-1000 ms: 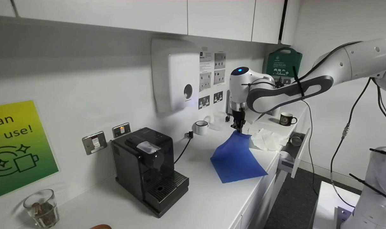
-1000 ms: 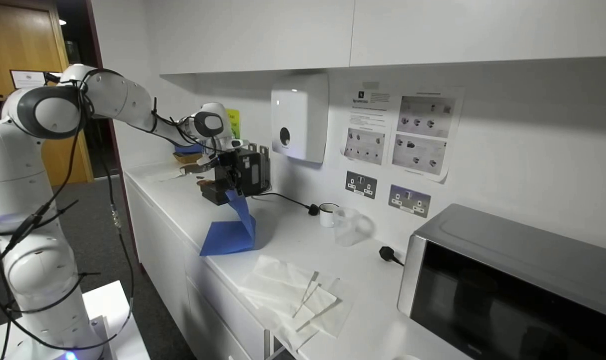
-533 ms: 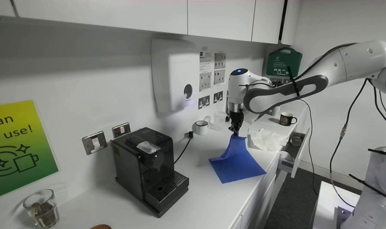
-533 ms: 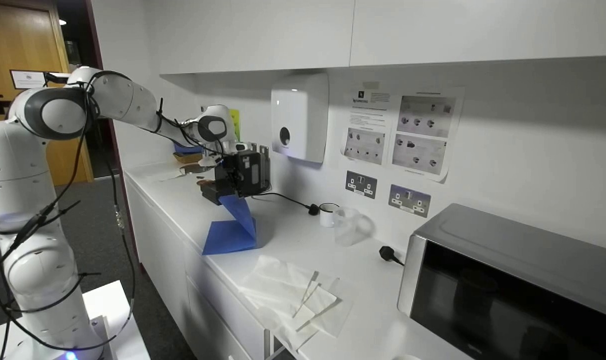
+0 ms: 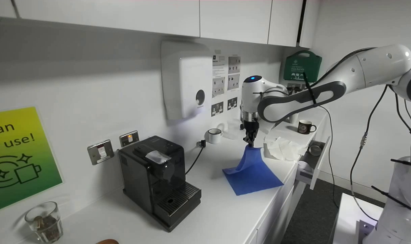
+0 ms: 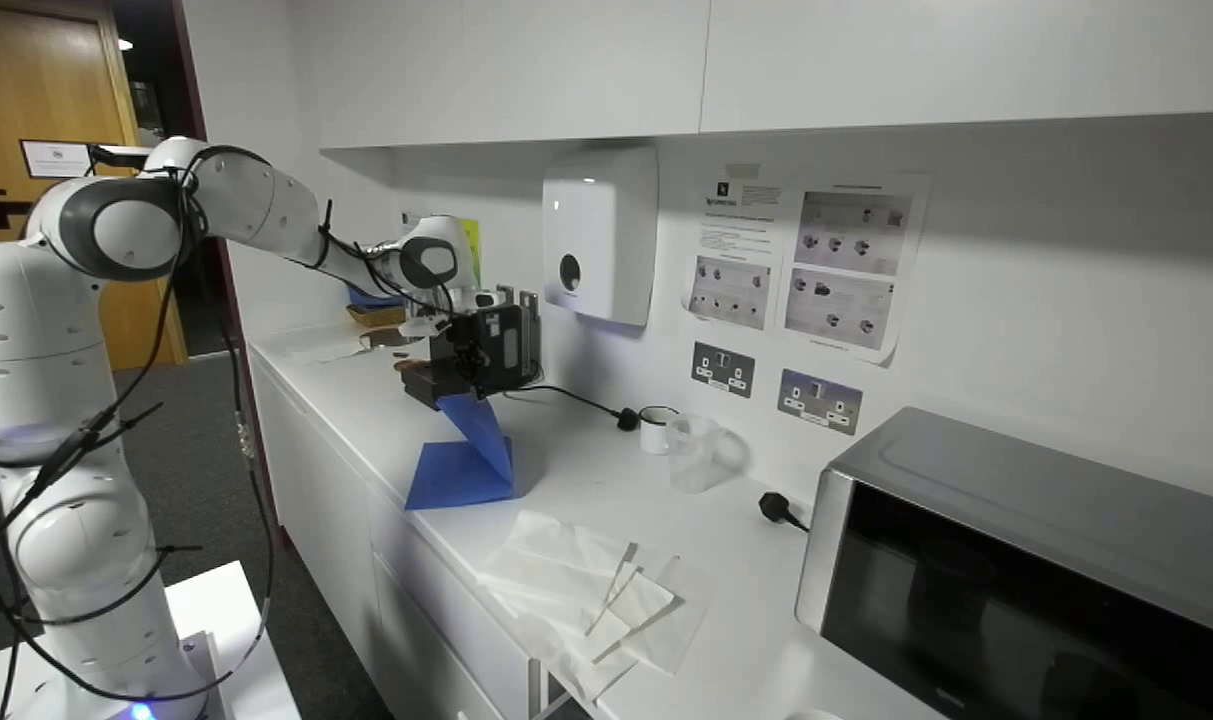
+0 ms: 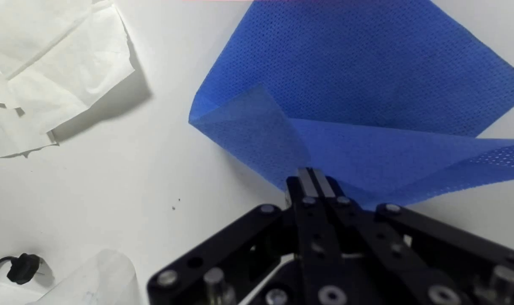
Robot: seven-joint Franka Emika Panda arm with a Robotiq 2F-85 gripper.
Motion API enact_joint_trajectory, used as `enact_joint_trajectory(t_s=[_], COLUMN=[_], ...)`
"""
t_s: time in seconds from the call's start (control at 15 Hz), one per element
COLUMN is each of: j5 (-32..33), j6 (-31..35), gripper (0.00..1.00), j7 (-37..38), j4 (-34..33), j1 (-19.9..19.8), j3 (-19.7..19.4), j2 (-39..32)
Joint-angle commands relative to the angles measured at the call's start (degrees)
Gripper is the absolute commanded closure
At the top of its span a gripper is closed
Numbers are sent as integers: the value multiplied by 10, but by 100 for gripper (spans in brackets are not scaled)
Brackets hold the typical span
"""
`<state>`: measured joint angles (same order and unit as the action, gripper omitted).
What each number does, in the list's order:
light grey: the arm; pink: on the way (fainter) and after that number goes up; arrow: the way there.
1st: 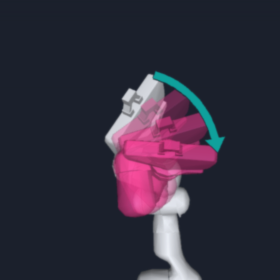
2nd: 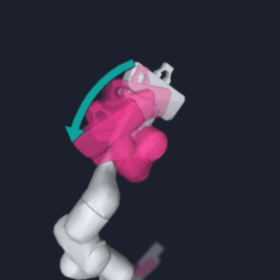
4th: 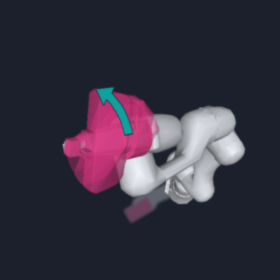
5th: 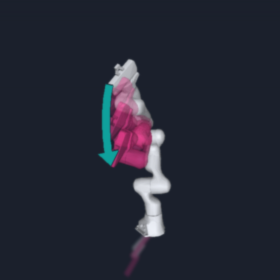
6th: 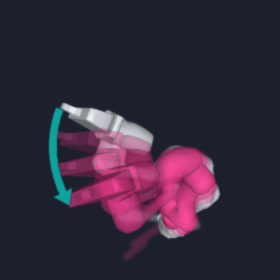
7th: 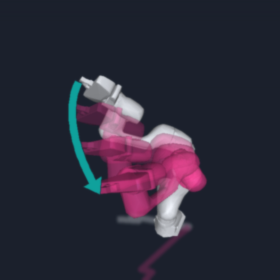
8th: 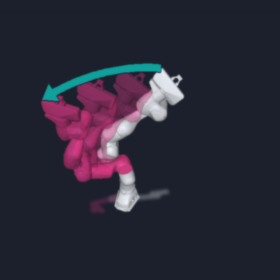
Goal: Unfold the blue placemat, place the white napkins on the mat then fold the mat in half
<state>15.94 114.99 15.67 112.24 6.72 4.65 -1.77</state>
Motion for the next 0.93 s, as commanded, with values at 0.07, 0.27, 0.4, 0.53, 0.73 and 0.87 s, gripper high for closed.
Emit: enact_joint_trajectory(t_s=[0.07, 0.27, 0.4, 0.53, 0.73, 0.87], j5=[0, 0, 0, 0, 0, 0], j6=[-2, -2, -2, -2, -2, -2], gripper=[100, 99, 99, 99, 99, 99], j7=[-9, -9, -9, -9, -9, -9], j4=[-1, -1, -1, -1, -1, -1], j1=[-2, -2, -2, -2, -1, -1], j3=[3, 3, 3, 3, 3, 3], j2=[-4, -7, -7, -7, -7, -7])
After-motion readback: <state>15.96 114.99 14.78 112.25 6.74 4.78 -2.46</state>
